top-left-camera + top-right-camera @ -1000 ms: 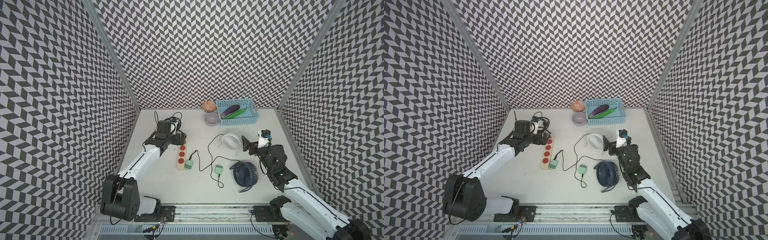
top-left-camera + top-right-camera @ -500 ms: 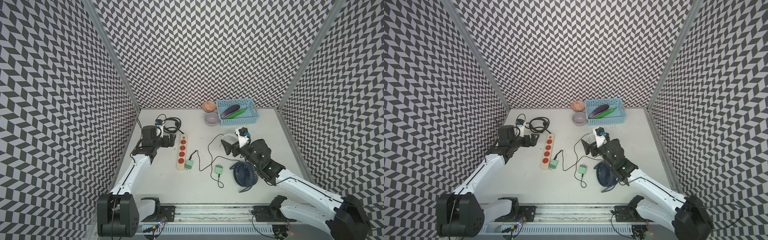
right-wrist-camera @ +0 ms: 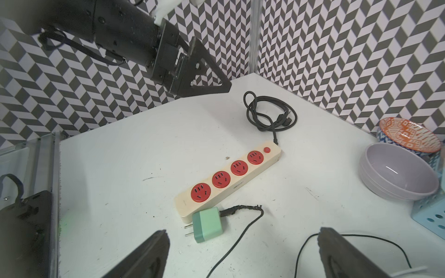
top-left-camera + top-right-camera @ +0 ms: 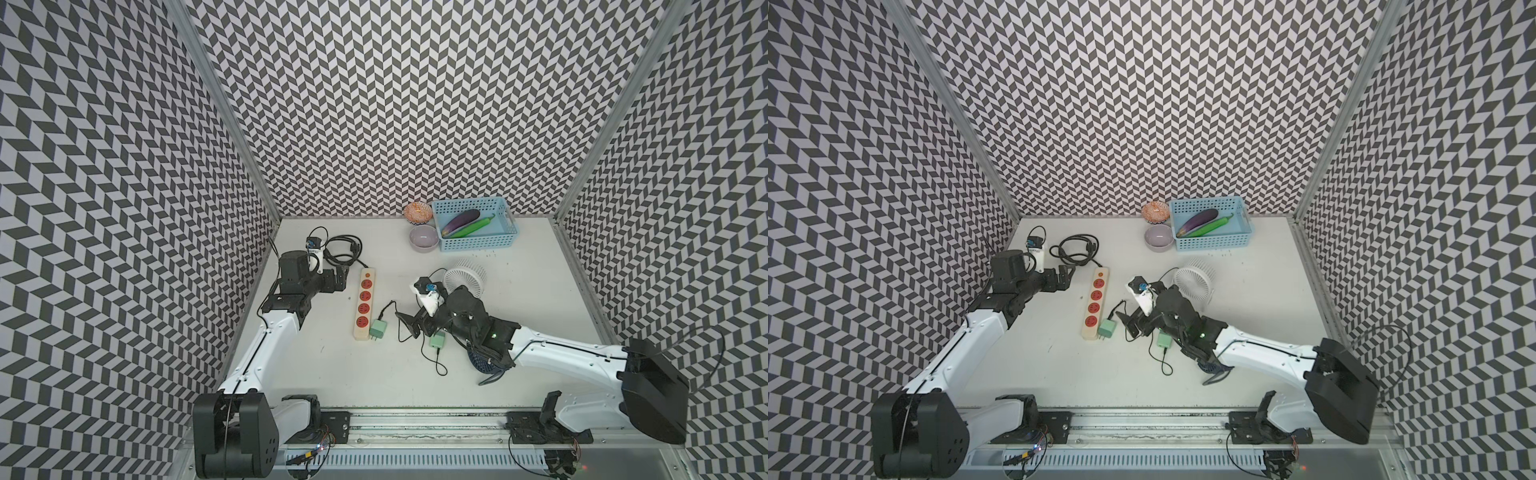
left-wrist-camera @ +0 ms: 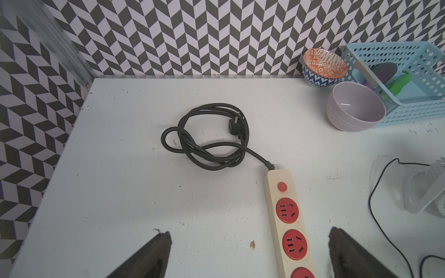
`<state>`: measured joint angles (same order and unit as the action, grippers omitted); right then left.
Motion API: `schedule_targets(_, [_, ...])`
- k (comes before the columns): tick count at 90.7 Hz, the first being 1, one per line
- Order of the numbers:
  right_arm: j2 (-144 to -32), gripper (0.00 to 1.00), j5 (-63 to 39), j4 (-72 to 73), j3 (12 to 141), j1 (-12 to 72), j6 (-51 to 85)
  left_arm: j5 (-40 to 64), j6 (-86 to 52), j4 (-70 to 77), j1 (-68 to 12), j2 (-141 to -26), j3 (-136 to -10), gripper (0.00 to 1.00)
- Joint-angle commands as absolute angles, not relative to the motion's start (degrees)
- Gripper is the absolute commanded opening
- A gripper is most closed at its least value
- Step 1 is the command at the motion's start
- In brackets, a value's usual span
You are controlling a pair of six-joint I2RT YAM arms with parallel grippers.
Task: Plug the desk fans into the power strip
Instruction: Adjust the power cord at the center of the board.
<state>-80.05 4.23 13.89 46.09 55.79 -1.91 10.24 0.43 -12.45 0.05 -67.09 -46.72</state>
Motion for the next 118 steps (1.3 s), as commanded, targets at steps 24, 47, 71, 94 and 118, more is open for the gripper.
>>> schedule_targets(24, [-89.85,1.00,3.41,10.15,50.47,58.76,0.43,11.16,0.88,-10.53,0.36,-65.74,-46.50,1.00])
schedule_targets(47, [-94.88,1.00,6.30,7.82,51.60,61.20,0.23,11.35,0.74,-10.40,0.44,-65.81,-46.45,1.00])
schedule_targets(71, [-100.63,0.99,10.92,2.50,54.38,61.17,1.49,11.80,0.46,-10.28,0.37,-65.83,-46.34,1.00])
schedule_targets(94, [-103.56,0.90,15.84,0.32,55.16,60.82,3.24,12.00,0.35,-10.23,0.34,-66.05,-46.43,1.00])
schedule_targets(118, [-103.20,0.49,15.62,-0.57,55.84,56.47,6.12,12.30,0.06,-10.26,0.36,-66.33,-46.68,1.00])
